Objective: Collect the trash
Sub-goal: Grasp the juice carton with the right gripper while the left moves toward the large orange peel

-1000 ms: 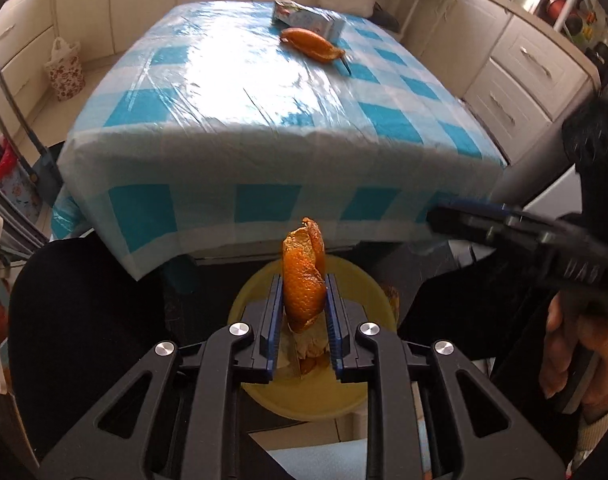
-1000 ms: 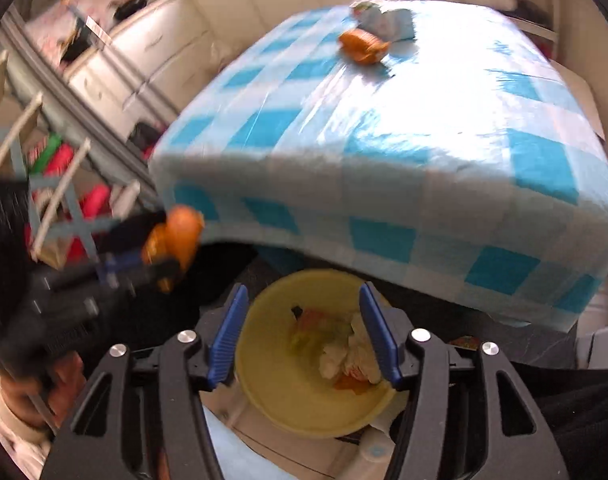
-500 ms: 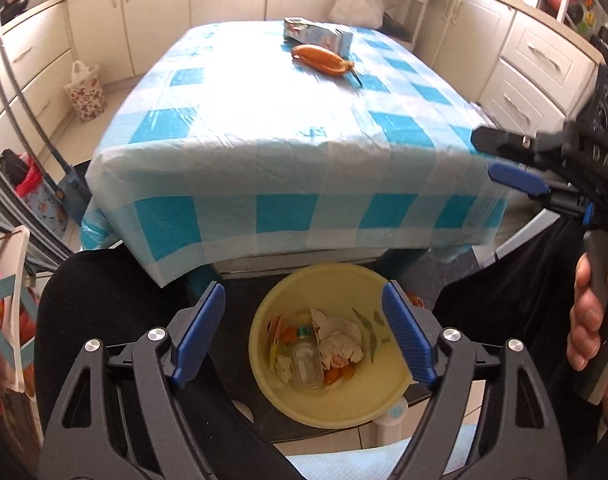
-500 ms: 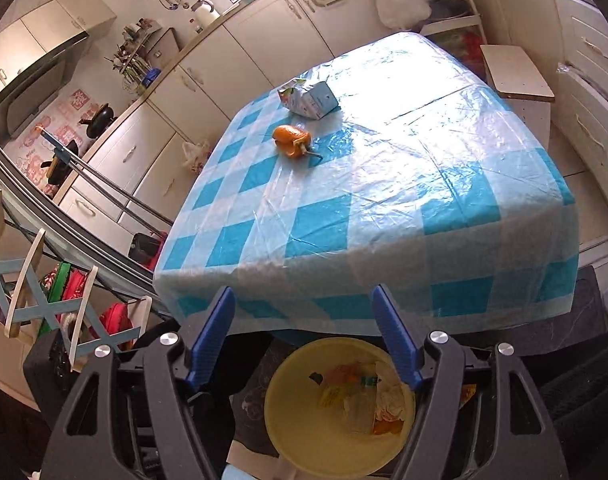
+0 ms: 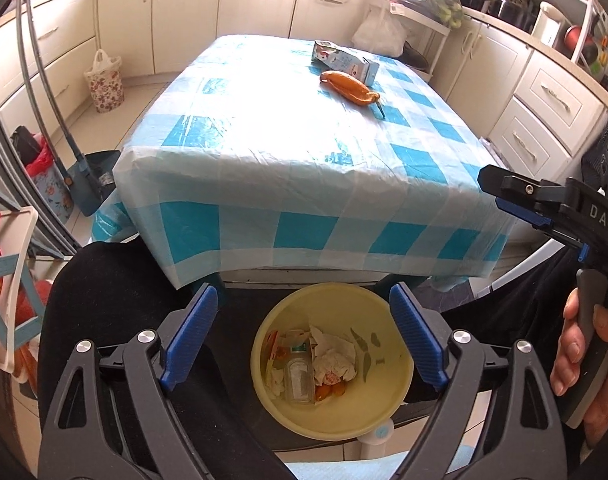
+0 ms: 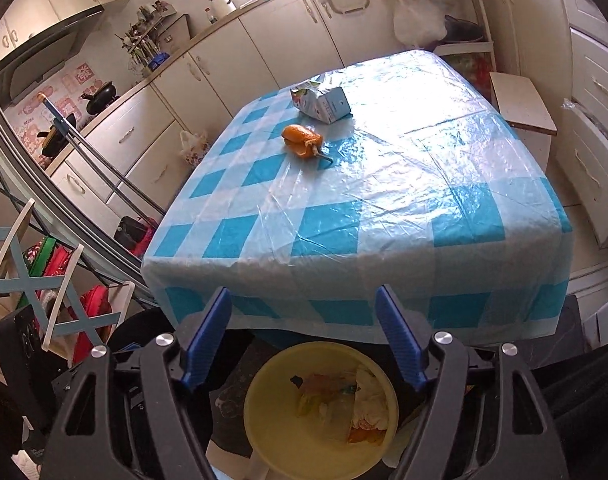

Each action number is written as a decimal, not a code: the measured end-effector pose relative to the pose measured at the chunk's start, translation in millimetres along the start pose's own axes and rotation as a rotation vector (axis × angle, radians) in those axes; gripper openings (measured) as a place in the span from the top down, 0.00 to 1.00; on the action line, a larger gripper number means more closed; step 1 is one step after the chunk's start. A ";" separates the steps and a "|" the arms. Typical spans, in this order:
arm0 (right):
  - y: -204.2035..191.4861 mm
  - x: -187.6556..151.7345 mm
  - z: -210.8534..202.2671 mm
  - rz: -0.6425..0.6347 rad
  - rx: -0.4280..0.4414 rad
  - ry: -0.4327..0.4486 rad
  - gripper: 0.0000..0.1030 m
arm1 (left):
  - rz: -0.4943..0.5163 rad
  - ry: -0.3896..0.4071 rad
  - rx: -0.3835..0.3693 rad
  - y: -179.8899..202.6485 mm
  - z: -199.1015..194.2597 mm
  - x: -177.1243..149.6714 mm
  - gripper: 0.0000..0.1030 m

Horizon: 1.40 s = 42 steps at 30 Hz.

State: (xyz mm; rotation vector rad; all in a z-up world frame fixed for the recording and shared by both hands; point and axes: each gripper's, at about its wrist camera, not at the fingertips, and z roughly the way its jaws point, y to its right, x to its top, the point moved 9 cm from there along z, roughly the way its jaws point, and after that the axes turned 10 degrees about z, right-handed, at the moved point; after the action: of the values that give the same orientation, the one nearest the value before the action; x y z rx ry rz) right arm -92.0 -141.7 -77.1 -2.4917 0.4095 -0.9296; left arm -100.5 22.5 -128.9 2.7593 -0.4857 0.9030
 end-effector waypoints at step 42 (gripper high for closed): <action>-38.2 147.7 155.3 -0.262 -0.005 -0.103 0.27 | -0.188 -0.027 0.034 -58.6 60.4 38.6 0.16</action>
State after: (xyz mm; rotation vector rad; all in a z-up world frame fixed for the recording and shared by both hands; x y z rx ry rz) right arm 124.9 -123.6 -82.5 -2.6267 0.0521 -0.8916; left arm -17.3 50.1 -158.6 2.7923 -0.2115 0.8375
